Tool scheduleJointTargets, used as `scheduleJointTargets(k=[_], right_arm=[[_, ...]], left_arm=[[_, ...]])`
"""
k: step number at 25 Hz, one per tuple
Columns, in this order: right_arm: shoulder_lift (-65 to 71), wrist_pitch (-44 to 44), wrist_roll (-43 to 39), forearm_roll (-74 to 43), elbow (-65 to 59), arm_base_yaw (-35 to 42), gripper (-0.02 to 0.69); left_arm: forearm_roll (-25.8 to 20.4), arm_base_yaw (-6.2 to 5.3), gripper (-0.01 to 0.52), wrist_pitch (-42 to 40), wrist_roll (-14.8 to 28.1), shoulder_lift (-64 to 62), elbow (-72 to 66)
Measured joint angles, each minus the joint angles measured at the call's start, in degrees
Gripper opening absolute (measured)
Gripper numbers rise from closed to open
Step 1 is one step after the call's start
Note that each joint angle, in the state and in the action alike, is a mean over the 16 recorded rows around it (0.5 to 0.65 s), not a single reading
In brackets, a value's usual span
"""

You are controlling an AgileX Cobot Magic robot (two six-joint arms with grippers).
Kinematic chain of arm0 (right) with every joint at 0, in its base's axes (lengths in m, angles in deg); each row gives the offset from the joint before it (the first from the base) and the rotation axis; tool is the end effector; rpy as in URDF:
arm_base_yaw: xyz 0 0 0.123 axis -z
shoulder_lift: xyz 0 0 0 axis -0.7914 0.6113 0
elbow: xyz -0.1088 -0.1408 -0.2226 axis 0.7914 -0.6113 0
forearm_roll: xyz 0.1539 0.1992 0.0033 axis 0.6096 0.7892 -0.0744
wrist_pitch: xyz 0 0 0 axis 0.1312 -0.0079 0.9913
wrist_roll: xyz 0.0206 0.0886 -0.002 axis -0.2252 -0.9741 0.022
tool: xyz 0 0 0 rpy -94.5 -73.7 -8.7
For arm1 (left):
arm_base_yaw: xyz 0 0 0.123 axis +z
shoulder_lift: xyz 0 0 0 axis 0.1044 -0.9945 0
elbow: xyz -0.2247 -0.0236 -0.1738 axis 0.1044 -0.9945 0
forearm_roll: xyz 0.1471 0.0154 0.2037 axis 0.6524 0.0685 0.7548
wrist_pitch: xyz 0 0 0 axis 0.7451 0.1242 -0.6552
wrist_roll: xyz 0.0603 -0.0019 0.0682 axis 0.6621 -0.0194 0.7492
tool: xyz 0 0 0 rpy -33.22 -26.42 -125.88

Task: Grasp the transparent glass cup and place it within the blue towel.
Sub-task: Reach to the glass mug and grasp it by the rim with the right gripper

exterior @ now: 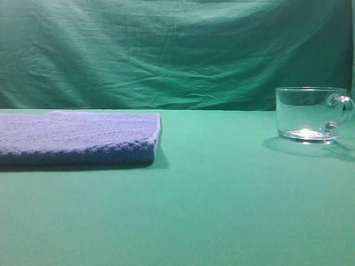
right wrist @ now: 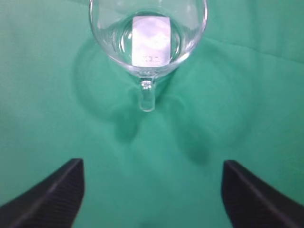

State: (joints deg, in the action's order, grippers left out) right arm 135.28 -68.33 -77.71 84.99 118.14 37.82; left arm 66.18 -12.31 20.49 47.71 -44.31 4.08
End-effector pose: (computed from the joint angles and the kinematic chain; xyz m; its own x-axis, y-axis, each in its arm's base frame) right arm 0.2415 0.0638 0.2529 -0.8643 -0.2702 -0.4242 -0.2958 0.9552 -0.0058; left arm 0.0463 -0.0195 0.1927 -0.3399 -0.3375 -0.8778 0.1404 0.9047 -0.4022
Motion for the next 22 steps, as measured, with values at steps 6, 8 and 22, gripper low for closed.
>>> scheduleJointTargets(k=[6,8,22], right_arm=[[7.98,6.45,2.24,1.86,0.47,0.00,0.554],[10.21,8.97,2.64,2.24,0.52,0.00,0.543],[17.99,20.07,4.70,2.65,0.67,0.00,0.203]], left_arm=[[0.00,0.00,0.000,0.00,0.00,0.00,0.00],[0.00,0.00,0.000,0.00,0.00,0.00,0.00],[0.00,0.00,0.000,0.00,0.00,0.00,0.00]])
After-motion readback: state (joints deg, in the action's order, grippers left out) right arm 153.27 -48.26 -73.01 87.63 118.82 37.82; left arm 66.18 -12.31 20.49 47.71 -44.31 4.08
